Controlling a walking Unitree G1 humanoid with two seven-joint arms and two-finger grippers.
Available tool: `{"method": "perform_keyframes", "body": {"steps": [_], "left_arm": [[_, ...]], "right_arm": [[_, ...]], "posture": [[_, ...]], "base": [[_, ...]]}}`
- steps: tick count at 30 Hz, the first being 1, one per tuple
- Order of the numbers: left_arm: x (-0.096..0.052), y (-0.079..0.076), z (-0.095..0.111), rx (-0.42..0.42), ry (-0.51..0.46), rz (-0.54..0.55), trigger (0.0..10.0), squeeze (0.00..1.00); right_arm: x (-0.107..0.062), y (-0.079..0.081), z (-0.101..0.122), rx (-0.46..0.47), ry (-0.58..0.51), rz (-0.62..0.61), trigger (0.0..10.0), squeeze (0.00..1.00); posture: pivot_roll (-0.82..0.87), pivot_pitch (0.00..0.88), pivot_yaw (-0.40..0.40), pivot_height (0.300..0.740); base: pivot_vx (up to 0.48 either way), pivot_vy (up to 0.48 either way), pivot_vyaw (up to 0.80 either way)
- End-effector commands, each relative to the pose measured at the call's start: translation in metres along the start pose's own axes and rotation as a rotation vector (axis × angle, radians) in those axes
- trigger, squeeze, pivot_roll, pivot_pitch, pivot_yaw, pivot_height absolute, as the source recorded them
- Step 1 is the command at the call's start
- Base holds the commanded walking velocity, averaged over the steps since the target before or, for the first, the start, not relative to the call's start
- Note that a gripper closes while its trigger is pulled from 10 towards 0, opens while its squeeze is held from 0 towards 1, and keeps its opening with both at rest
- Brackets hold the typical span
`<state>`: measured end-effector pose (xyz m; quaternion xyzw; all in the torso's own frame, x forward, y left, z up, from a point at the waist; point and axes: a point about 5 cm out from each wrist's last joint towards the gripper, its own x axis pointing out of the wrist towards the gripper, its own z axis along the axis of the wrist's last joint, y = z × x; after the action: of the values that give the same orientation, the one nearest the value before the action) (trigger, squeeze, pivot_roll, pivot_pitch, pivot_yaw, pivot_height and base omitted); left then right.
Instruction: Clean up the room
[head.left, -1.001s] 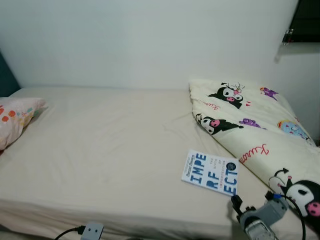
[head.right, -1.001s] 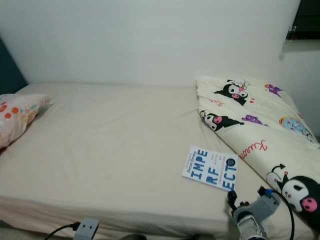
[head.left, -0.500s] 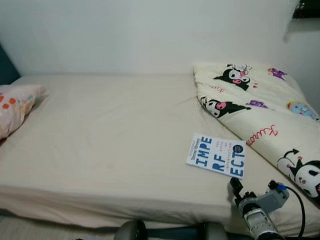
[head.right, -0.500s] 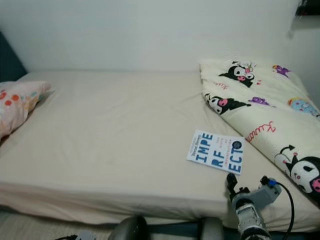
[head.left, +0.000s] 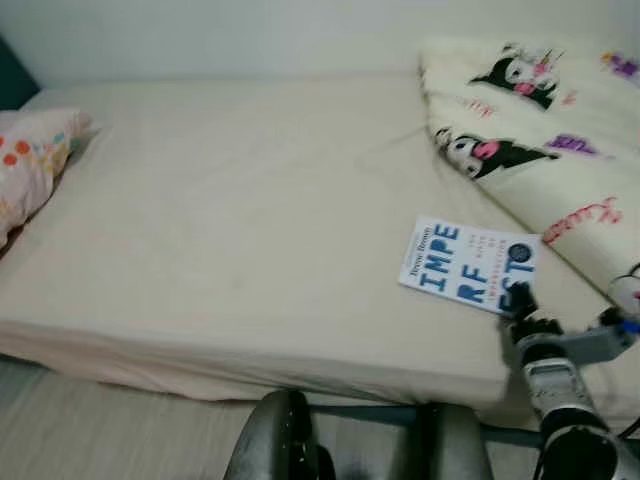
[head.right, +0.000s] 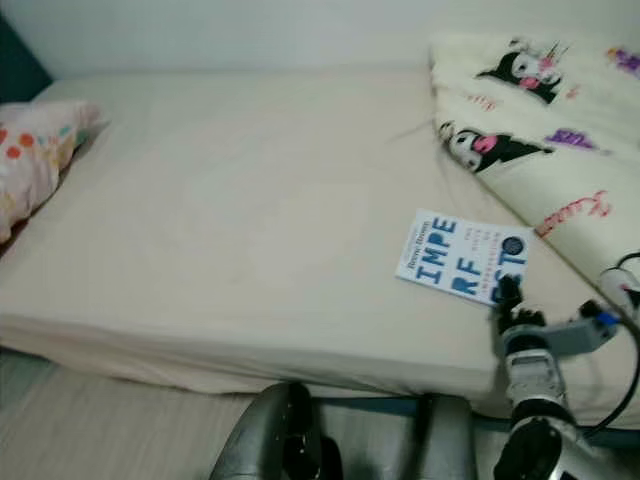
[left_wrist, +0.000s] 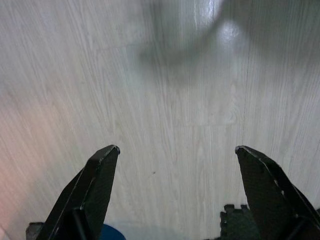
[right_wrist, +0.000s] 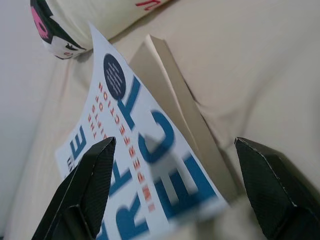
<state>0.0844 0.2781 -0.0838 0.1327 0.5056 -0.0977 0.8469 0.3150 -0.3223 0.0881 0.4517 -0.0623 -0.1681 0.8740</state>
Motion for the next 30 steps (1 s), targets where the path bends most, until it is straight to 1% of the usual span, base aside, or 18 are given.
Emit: {"method": "perform_keyframes", "body": {"steps": [1,3,4,6,8,10,11,12,14,15,17,19,22,23,26,28,29,30], "left_arm": [[-0.007,0.005,-0.01,0.009,0.013,-0.003,10.0,0.0],[-0.008,0.006,-0.009,0.011,0.006,-0.003,10.0,0.0],[-0.012,0.011,-0.007,0.014,-0.016,0.003,10.0,0.0],[-0.014,0.013,-0.003,0.023,-0.04,0.002,10.0,0.0],[-0.014,0.013,0.0,0.025,-0.053,0.0,10.0,0.0],[-0.014,0.013,0.0,0.025,-0.053,0.0,10.0,0.0],[-0.013,0.011,0.007,0.028,-0.08,-0.007,10.0,0.0],[-0.012,0.01,0.01,0.028,-0.089,-0.01,10.0,0.0],[-0.012,0.01,0.012,0.028,-0.094,-0.011,10.0,0.0],[-0.012,0.01,0.012,0.028,-0.094,-0.011,10.0,0.0],[-0.009,0.007,0.014,0.027,-0.095,-0.014,10.0,0.0],[-0.008,0.007,0.014,0.03,-0.092,-0.016,10.0,0.0],[-0.007,0.006,0.014,0.031,-0.085,-0.016,10.0,0.0],[-0.004,0.009,0.014,0.025,-0.063,0.001,10.0,0.0],[-0.003,0.01,0.015,0.021,-0.057,0.008,10.0,0.0],[-0.001,0.01,0.017,0.016,-0.052,0.015,10.0,0.0],[0.001,0.011,0.021,0.001,-0.055,0.026,10.0,0.0],[0.001,0.011,0.021,0.001,-0.055,0.026,10.0,0.0]], "right_arm": [[-0.005,-0.008,-0.007,0.03,0.018,-0.03,10.0,0.0],[-0.003,-0.006,-0.003,0.031,0.011,-0.024,10.0,0.0],[0.002,0.001,0.004,0.031,0.002,0.004,10.0,0.0],[0.005,0.007,0.002,0.026,0.027,0.029,10.0,0.0],[0.006,0.01,-0.003,0.007,0.068,0.027,10.0,0.0],[0.006,0.01,-0.003,0.007,0.068,0.027,10.0,0.0],[0.004,0.012,-0.023,-0.04,0.208,0.028,0.0,0.0],[0.003,0.013,-0.03,-0.036,0.256,0.046,0.0,0.0],[0.002,0.014,-0.034,-0.026,0.282,0.071,0.0,0.0],[0.002,0.014,-0.034,-0.026,0.282,0.071,0.0,0.0],[0.001,0.017,-0.03,0.039,0.272,0.159,0.0,0.0],[-0.001,0.017,-0.028,0.06,0.271,0.201,0.0,0.0],[-0.003,0.016,-0.028,0.073,0.281,0.226,0.0,0.0],[-0.007,0.013,-0.03,0.072,0.314,0.281,0.0,0.0],[-0.008,0.013,-0.03,0.076,0.32,0.297,0.0,0.0],[-0.009,0.016,-0.029,0.097,0.315,0.341,0.0,0.0],[-0.009,0.022,-0.03,0.136,0.311,0.411,0.0,0.0],[-0.009,0.022,-0.03,0.136,0.311,0.411,0.0,0.0]], "posture": [[0.32,0.445,0.189,0.596],[0.33,0.451,0.191,0.596],[0.35,0.48,0.205,0.596],[0.35,0.486,0.207,0.596],[0.35,0.491,0.208,0.596],[0.35,0.491,0.208,0.596],[0.34,0.484,0.2,0.596],[0.34,0.48,0.198,0.596],[0.34,0.478,0.198,0.596],[0.34,0.478,0.198,0.596],[0.33,0.46,0.197,0.596],[0.32,0.442,0.194,0.596],[0.31,0.425,0.186,0.596],[0.29,0.392,0.172,0.596],[0.28,0.387,0.169,0.596],[0.27,0.37,0.162,0.596],[0.26,0.345,0.151,0.596],[0.26,0.345,0.151,0.596]], "base": [[0.0,0.0,0.0],[0.0,0.0,0.0],[0.0,0.0,0.0],[0.0,0.0,0.0],[0.0,0.0,0.0],[0.0,0.0,0.0],[0.0,0.0,0.0],[0.0,0.0,0.0],[0.0,0.0,0.0],[0.0,0.0,0.0],[0.0,0.0,0.0],[0.0,0.0,0.0],[0.0,0.0,0.0],[0.0,0.0,0.0],[0.0,0.0,0.0],[0.0,0.0,0.0],[0.0,0.0,0.0],[0.0,0.0,0.0]]}}
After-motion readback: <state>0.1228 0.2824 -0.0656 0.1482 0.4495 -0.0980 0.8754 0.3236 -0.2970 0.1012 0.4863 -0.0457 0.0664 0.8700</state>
